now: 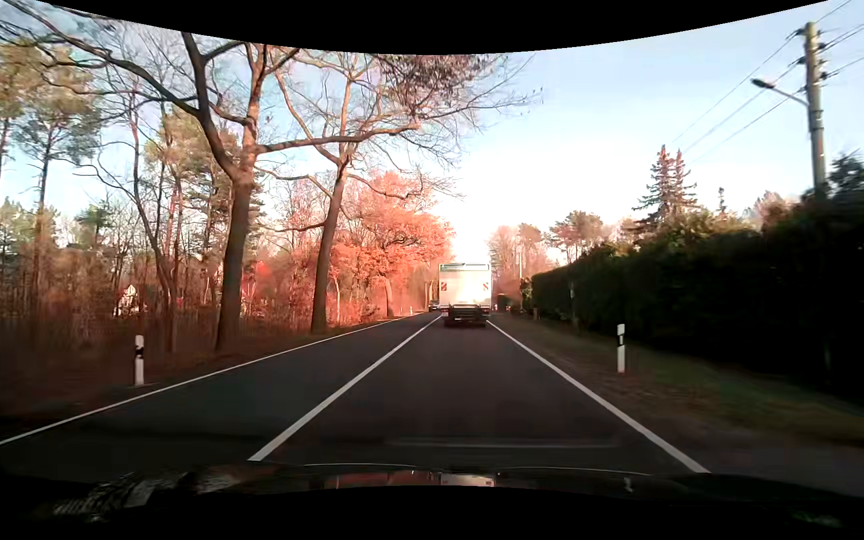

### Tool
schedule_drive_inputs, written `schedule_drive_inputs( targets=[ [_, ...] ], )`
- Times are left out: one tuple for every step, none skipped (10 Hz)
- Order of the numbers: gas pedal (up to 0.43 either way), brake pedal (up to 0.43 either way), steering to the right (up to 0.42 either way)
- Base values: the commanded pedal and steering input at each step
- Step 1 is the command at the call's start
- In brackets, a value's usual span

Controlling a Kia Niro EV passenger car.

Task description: Follow the waypoints while adhering to traffic rules and regulations

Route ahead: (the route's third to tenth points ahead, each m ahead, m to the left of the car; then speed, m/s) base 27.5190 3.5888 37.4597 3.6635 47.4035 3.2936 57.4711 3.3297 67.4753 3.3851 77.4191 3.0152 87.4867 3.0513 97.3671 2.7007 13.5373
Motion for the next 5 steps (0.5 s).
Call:
schedule_drive_inputs(
  targets=[
    [0.118, 0.0, 0.0],
    [0.118, 0.0, 0.0],
    [0.118, 0.0, -0.001],
    [0.118, 0.0, -0.001],
    [0.118, 0.0, -0.001]
  ],
)
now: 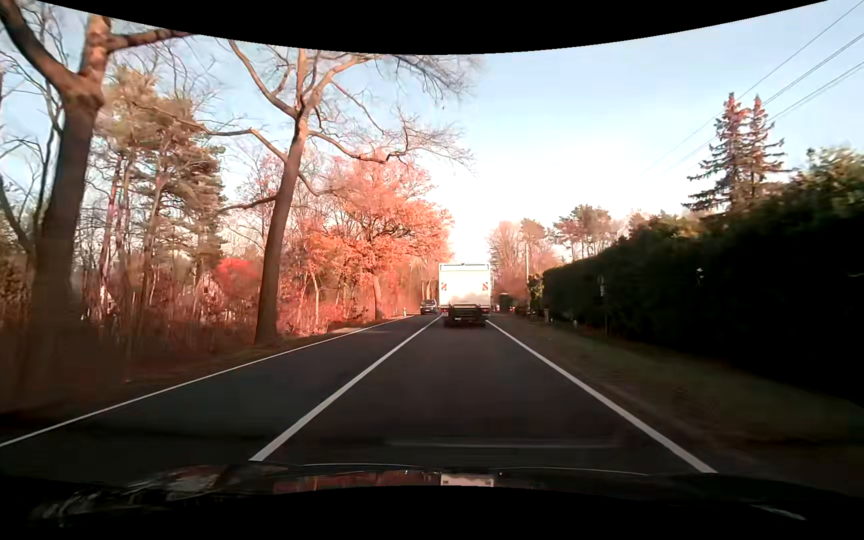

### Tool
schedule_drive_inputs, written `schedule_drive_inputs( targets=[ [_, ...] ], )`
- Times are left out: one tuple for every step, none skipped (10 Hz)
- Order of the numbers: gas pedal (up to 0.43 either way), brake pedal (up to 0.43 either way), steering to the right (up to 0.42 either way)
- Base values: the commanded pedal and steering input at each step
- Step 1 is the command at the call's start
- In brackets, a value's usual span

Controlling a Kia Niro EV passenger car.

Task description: Follow the waypoints while adhering to traffic rules and regulations

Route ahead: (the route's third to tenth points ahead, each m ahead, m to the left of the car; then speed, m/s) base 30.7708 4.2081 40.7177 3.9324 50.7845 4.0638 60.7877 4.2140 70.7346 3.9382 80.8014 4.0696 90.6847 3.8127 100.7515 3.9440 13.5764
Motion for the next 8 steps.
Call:
schedule_drive_inputs(
  targets=[
    [0.118, 0.0, 0.0],
    [0.118, 0.0, -0.001],
    [0.118, 0.0, -0.001],
    [0.118, 0.0, -0.001],
    [0.118, 0.0, -0.001],
    [0.118, 0.0, -0.001],
    [0.118, 0.0, -0.001],
    [0.118, 0.0, 0.0]
  ],
)
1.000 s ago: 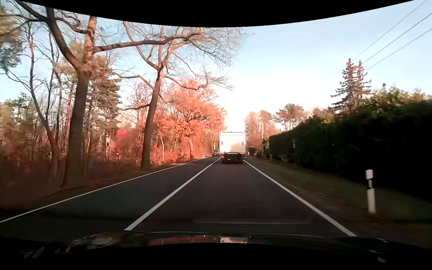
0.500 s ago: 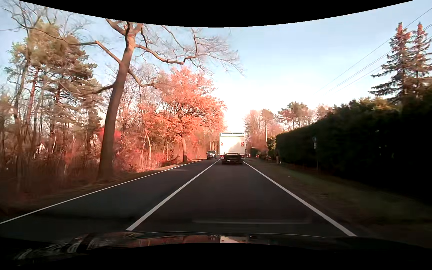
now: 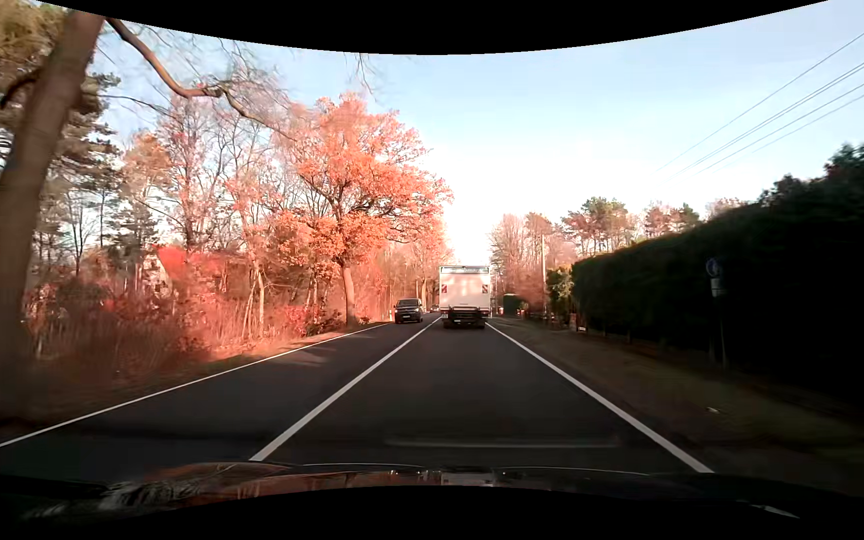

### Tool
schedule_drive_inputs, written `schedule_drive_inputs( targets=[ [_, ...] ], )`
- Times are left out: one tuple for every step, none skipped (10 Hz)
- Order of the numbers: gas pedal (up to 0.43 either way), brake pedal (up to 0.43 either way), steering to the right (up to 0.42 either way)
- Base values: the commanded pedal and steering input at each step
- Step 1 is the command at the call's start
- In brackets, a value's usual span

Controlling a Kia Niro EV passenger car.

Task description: Follow the waypoints while adhering to traffic rules and regulations

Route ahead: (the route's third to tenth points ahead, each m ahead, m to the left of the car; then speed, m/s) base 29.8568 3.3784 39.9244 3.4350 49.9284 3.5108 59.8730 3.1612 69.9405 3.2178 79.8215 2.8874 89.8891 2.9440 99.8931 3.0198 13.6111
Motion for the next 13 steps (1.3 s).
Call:
schedule_drive_inputs(
  targets=[
    [0.118, 0.0, -0.001],
    [0.118, 0.0, -0.001],
    [0.118, 0.0, -0.001],
    [0.118, 0.0, -0.001],
    [0.118, 0.0, -0.001],
    [0.118, 0.0, -0.001],
    [0.118, 0.0, 0.0],
    [0.118, 0.0, -0.001],
    [0.118, 0.0, 0.0],
    [0.118, 0.0, -0.001],
    [0.118, 0.0, -0.001],
    [0.118, 0.0, -0.001],
    [0.118, 0.0, 0.0]
  ],
)
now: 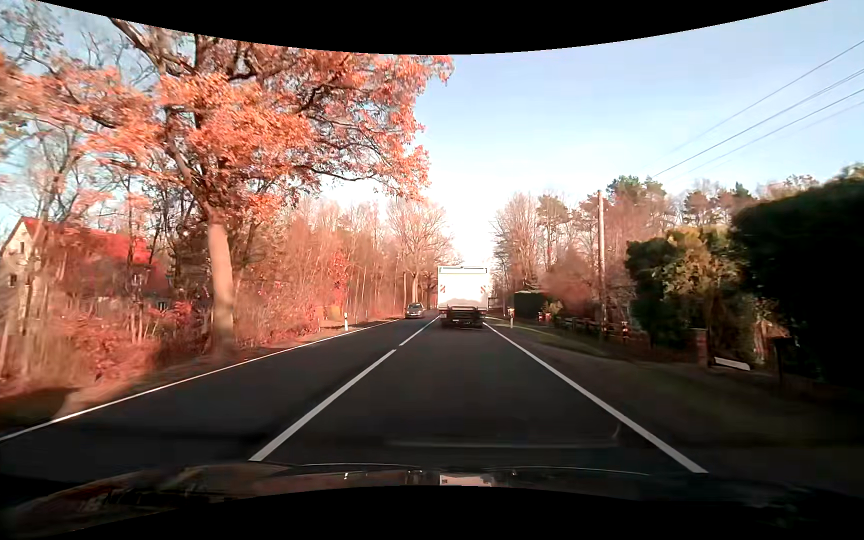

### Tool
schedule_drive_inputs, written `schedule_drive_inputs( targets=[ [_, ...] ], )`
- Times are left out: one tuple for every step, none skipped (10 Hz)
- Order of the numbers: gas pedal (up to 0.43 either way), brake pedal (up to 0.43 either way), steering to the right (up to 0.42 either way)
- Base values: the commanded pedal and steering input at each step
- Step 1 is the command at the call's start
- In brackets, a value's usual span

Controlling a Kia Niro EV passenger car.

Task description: Follow the waypoints while adhering to traffic rules and regulations

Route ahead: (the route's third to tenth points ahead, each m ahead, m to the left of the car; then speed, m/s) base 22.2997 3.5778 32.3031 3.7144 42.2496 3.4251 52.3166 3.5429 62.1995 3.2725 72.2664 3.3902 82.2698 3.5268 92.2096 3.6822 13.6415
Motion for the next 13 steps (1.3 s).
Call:
schedule_drive_inputs(
  targets=[
    [0.118, 0.0, -0.001],
    [0.118, 0.0, -0.001],
    [0.118, 0.0, -0.001],
    [0.118, 0.0, -0.001],
    [0.118, 0.0, -0.001],
    [0.118, 0.0, -0.001],
    [0.118, 0.0, -0.001],
    [0.118, 0.0, -0.002],
    [0.118, 0.0, -0.001],
    [0.118, 0.0, -0.002],
    [0.118, 0.0, -0.001],
    [0.118, 0.0, -0.002],
    [0.118, 0.0, -0.002]
  ],
)
